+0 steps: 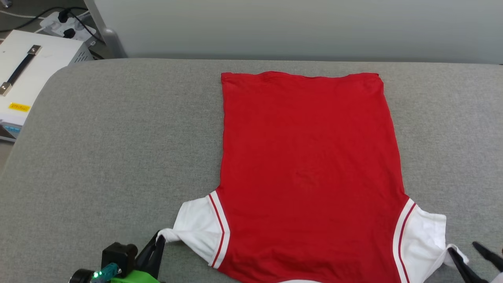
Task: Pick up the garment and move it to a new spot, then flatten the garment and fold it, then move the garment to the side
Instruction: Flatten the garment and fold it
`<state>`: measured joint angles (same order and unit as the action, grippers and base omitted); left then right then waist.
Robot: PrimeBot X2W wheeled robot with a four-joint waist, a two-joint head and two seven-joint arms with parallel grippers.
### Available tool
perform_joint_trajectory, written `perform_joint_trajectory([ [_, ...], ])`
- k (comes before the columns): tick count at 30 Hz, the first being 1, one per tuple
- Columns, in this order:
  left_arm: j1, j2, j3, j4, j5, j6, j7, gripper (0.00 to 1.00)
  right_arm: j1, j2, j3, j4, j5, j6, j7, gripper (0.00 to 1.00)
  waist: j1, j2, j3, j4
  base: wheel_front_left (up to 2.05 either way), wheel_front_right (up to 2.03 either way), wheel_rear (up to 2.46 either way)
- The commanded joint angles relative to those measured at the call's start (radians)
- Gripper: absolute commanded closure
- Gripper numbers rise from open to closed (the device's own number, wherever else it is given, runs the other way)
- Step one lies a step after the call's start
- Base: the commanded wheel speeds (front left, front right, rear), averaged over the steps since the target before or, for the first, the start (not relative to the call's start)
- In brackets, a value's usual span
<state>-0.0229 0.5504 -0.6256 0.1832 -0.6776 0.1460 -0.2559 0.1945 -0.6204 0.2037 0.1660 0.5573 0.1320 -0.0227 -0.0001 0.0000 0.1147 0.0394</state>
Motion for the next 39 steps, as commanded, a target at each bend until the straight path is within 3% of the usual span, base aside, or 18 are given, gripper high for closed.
perform_joint_trajectory([
  [1, -0.032, -0.012, 0.013, -0.016, 0.022, 0.000, -0.006, 1.00, -0.028, -0.012, -0.032, -0.035, -0.013, -0.001, 0.015, 0.00, 0.0001, 0.0000, 0.023, 0.012, 0.00, 0.00, 0.00],
  [8, -0.097, -0.045, 0.044, -0.124, 0.109, 0.009, -0.006, 1.00, -0.196, -0.082, -0.212, -0.239, -0.020, -0.001, 0.121, 0.00, 0.0001, 0.0000, 0.119, 0.063, 0.00, 0.00, 0.00],
  [13, -0.150, -0.068, 0.033, -0.185, 0.158, 0.010, -0.006, 1.00, -0.442, -0.135, -0.248, -0.289, 0.018, -0.001, 0.259, 0.00, 0.0001, 0.0000, 0.217, 0.117, 0.00, 0.00, 0.00],
  [19, -0.218, -0.109, 0.011, -0.223, 0.207, -0.003, -0.006, 1.00, -0.753, -0.231, -0.097, -0.202, 0.113, -0.001, 0.675, 0.00, 0.0001, 0.0000, 0.336, 0.184, 0.00, 0.00, 0.00],
  [21, -0.242, -0.126, 0.006, -0.229, 0.223, -0.011, -0.006, 1.00, -0.875, -0.237, -0.050, -0.151, 0.153, -0.001, 0.832, 0.00, 0.0001, 0.0000, 0.377, 0.206, 0.00, 0.00, 0.00],
  [25, -0.280, -0.157, 0.004, -0.230, 0.247, -0.028, -0.006, 1.00, -1.077, -0.215, 0.002, -0.032, 0.137, -0.001, 1.019, 0.00, 0.0001, 0.0000, 0.442, 0.242, 0.00, 0.00, 0.00],
  [32, -0.318, -0.204, 0.014, -0.234, 0.286, -0.059, -0.006, 1.00, -1.277, -0.132, 0.035, 0.153, 0.030, -0.001, 1.114, 0.00, 0.0001, 0.0000, 0.519, 0.283, 0.00, 0.00, 0.00],
  [39, -0.322, -0.237, 0.041, -0.227, 0.315, -0.084, -0.006, 1.00, -1.248, -0.088, 0.058, 0.291, 0.001, -0.001, 1.093, 0.00, 0.0001, 0.0000, 0.543, 0.292, 0.00, 0.00, 0.00],
])
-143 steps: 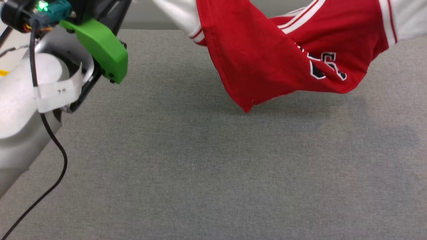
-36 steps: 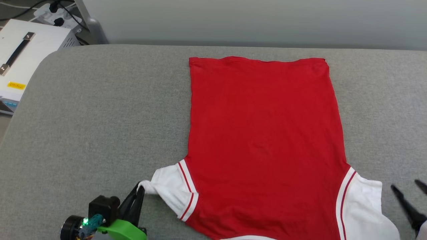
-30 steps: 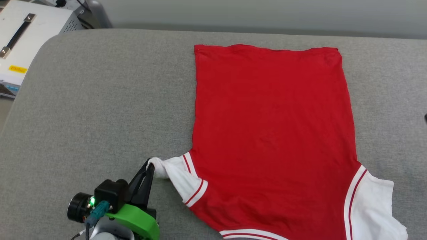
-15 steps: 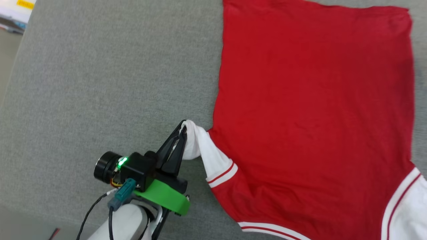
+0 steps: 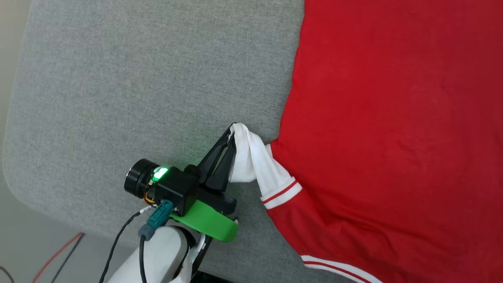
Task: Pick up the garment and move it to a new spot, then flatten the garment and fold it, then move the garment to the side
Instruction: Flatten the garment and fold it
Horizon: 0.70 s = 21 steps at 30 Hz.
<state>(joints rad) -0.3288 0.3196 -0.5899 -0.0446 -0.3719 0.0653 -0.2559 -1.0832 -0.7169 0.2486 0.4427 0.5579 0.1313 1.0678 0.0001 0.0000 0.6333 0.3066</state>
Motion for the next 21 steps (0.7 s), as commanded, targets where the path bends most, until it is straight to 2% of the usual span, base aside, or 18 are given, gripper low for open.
perform_joint_trajectory([
  [1, -0.015, -0.007, 0.007, 0.004, 0.012, -0.008, -0.006, 1.00, 0.044, 0.005, 0.022, 0.022, 0.005, -0.001, 0.004, 0.00, -0.0001, 0.0000, 0.021, 0.023, 0.00, 0.00, 0.00],
  [3, -0.014, -0.011, 0.010, 0.007, 0.024, -0.016, -0.006, 1.00, 0.070, -0.004, 0.034, 0.034, 0.018, -0.001, 0.005, 0.01, -0.0001, 0.0000, 0.014, 0.020, 0.00, 0.00, 0.00],
  [4, -0.012, -0.015, 0.012, 0.012, 0.026, -0.021, -0.006, 1.00, 0.079, -0.009, 0.035, 0.038, 0.028, -0.001, -0.003, 0.84, -0.0001, 0.0000, 0.007, 0.019, 0.00, 0.00, 0.00],
  [5, -0.011, -0.016, 0.014, 0.015, 0.028, -0.025, -0.006, 1.00, 0.081, -0.013, 0.033, 0.039, 0.035, -0.001, -0.012, 1.00, -0.0001, 0.0000, 0.001, 0.017, 0.00, 0.00, 0.00],
  [13, 0.036, -0.015, 0.056, 0.048, 0.035, -0.033, -0.006, 1.00, 0.067, -0.032, 0.023, 0.006, 0.090, -0.001, -0.160, 1.00, -0.0001, 0.0000, -0.114, -0.025, 0.00, 0.00, 0.00],
  [17, 0.083, -0.008, 0.082, 0.062, 0.033, -0.027, -0.006, 1.00, 0.125, -0.088, 0.054, -0.031, 0.134, -0.001, -0.229, 1.00, -0.0001, 0.0000, -0.205, -0.062, 0.00, 0.00, 0.00],
  [21, 0.144, 0.004, 0.114, 0.065, 0.024, -0.012, -0.006, 1.00, 0.252, -0.156, 0.085, -0.097, 0.209, -0.001, -0.305, 1.00, -0.0001, 0.0000, -0.294, -0.111, 0.00, 0.00, 0.00],
])
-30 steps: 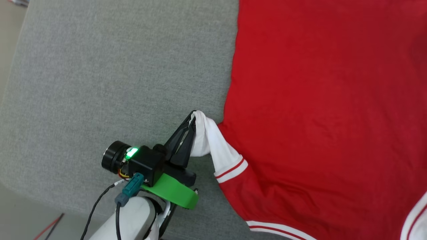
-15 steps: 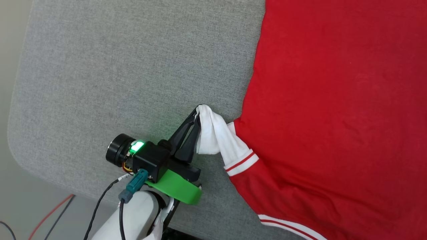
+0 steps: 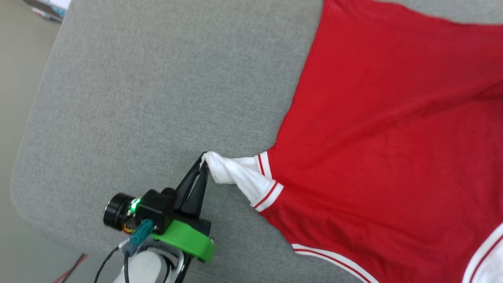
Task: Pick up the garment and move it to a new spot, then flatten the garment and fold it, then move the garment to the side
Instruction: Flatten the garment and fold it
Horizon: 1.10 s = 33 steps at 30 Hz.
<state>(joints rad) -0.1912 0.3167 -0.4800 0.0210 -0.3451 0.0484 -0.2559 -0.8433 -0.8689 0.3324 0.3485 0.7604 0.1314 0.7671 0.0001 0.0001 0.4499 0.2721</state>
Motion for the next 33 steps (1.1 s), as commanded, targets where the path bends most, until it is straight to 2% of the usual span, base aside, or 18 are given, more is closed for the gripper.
perform_joint_trajectory([
  [1, 0.023, 0.011, 0.014, 0.000, -0.007, 0.009, -0.006, 1.00, 0.055, -0.024, 0.008, -0.023, 0.027, -0.001, -0.024, 1.00, -0.0001, -0.0001, -0.133, -0.092, 0.00, 0.00, 0.00],
  [8, 0.119, 0.039, 0.065, -0.017, -0.024, 0.041, -0.006, 1.00, 0.372, -0.141, 0.001, -0.158, 0.127, -0.001, -0.127, 1.00, -0.0001, -0.0001, -0.217, -0.186, 0.00, 0.00, 0.00],
  [13, 0.160, 0.055, 0.085, -0.027, -0.031, 0.054, -0.006, 1.00, 0.596, -0.157, -0.063, -0.206, 0.161, -0.001, -0.193, 1.00, -0.0001, -0.0001, -0.234, -0.231, 0.00, 0.00, 0.00],
  [17, 0.175, 0.064, 0.098, -0.032, -0.035, 0.063, -0.006, 1.00, 0.777, -0.122, -0.105, -0.231, 0.169, -0.001, -0.232, 1.00, -0.0001, -0.0001, -0.231, -0.255, 0.00, 0.00, 0.00],
  [20, 0.177, 0.069, 0.102, -0.030, -0.037, 0.065, -0.006, 1.00, 0.897, -0.072, -0.120, -0.244, 0.167, -0.001, -0.241, 1.00, -0.0001, -0.0001, -0.224, -0.261, 0.00, 0.00, 0.00],
  [26, 0.168, 0.073, 0.099, -0.024, -0.038, 0.065, -0.004, 1.00, 1.015, 0.032, -0.136, -0.224, 0.143, -0.001, -0.246, 1.00, -0.0001, -0.0001, -0.211, -0.258, 0.00, 0.00, 0.00],
  [27, 0.168, 0.074, 0.099, -0.023, -0.038, 0.066, -0.004, 1.00, 1.012, 0.040, -0.148, -0.222, 0.134, -0.001, -0.255, 0.78, -0.0001, -0.0001, -0.212, -0.259, 0.00, 0.00, 0.00],
  [28, 0.169, 0.074, 0.100, -0.022, -0.039, 0.067, -0.004, 1.00, 1.004, 0.048, -0.163, -0.226, 0.124, -0.001, -0.264, 0.07, -0.0001, -0.0001, -0.214, -0.261, 0.00, 0.00, 0.00],
  [29, 0.170, 0.075, 0.101, -0.022, -0.039, 0.068, -0.004, 1.00, 0.996, 0.052, -0.176, -0.233, 0.117, -0.001, -0.270, 0.00, -0.0001, -0.0001, -0.216, -0.263, 0.00, 0.00, 0.00],
  [33, 0.172, 0.079, 0.100, -0.028, -0.039, 0.073, -0.002, 1.00, 0.952, 0.040, -0.247, -0.304, 0.110, -0.001, -0.270, 0.00, -0.0001, -0.0001, -0.224, -0.262, 0.00, 0.00, 0.00],
])
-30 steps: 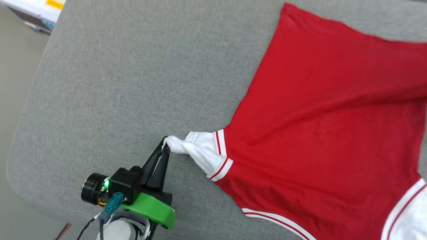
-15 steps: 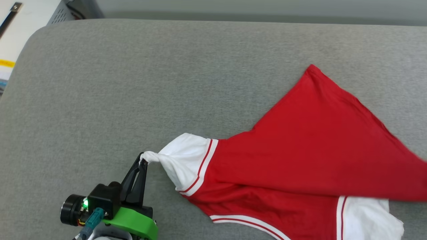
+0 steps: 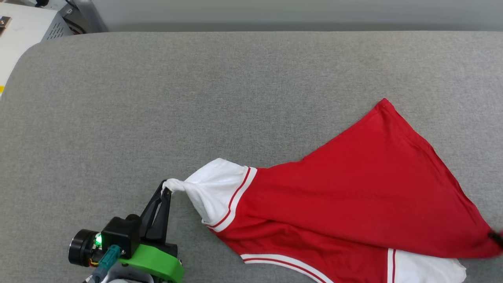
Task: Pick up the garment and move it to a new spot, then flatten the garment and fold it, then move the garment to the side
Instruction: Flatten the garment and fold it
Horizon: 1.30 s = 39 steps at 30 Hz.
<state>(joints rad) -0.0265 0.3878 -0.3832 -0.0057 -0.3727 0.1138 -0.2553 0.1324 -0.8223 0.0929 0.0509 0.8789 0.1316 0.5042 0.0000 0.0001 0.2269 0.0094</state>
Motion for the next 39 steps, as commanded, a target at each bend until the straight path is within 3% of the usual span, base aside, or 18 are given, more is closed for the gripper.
perform_joint_trajectory([
  [1, 0.007, 0.009, 0.002, -0.005, -0.010, 0.008, -0.001, 1.00, -0.038, -0.017, -0.030, -0.034, -0.013, -0.001, -0.006, 0.00, 0.0000, -0.0001, -0.002, 0.004, 0.00, 0.00, 0.00],
  [8, -0.024, 0.001, -0.017, -0.034, 0.001, 0.007, 0.004, 1.00, -0.190, -0.061, -0.113, -0.196, -0.045, -0.001, 0.048, 0.00, 0.0000, -0.0001, 0.031, 0.050, 0.00, 0.00, 0.00],
  [14, -0.089, -0.019, -0.049, -0.043, 0.020, -0.011, 0.006, 1.00, -0.428, -0.078, -0.008, -0.209, -0.084, -0.001, 0.190, 0.00, 0.0000, -0.0001, 0.094, 0.113, 0.00, 0.00, 0.00],
  [23, -0.195, -0.068, -0.091, -0.027, 0.044, -0.046, 0.000, 1.00, -0.796, -0.004, 0.255, 0.004, -0.178, -0.001, 0.405, 0.00, 0.0000, -0.0001, 0.194, 0.198, 0.00, 0.00, 0.00],
  [28, -0.233, -0.097, -0.102, -0.013, 0.054, -0.062, -0.004, 1.00, -0.887, 0.031, 0.351, 0.155, -0.219, -0.001, 0.399, 0.00, 0.0000, -0.0001, 0.238, 0.231, 0.00, 0.00, 0.00],
  [35, -0.250, -0.123, -0.091, 0.004, 0.062, -0.078, -0.006, 1.00, -0.859, 0.054, 0.466, 0.304, -0.199, -0.001, 0.351, 0.00, 0.0000, -0.0001, 0.252, 0.238, 0.00, 0.00, 0.00],
  [36, -0.248, -0.124, -0.086, 0.006, 0.064, -0.080, -0.006, 1.00, -0.854, 0.056, 0.477, 0.316, -0.185, -0.001, 0.338, 0.15, 0.0000, -0.0001, 0.249, 0.234, 0.00, 0.00, 0.00],
  [37, -0.245, -0.125, -0.080, 0.009, 0.066, -0.082, -0.006, 1.00, -0.855, 0.057, 0.483, 0.322, -0.175, -0.001, 0.316, 0.95, 0.0000, -0.0001, 0.243, 0.229, 0.00, 0.00, 0.00],
  [39, -0.236, -0.123, -0.062, 0.018, 0.071, -0.089, -0.006, 1.00, -0.867, 0.060, 0.482, 0.324, -0.147, -0.001, 0.233, 1.00, 0.0000, -0.0001, 0.215, 0.208, 0.00, 0.00, 0.00],
])
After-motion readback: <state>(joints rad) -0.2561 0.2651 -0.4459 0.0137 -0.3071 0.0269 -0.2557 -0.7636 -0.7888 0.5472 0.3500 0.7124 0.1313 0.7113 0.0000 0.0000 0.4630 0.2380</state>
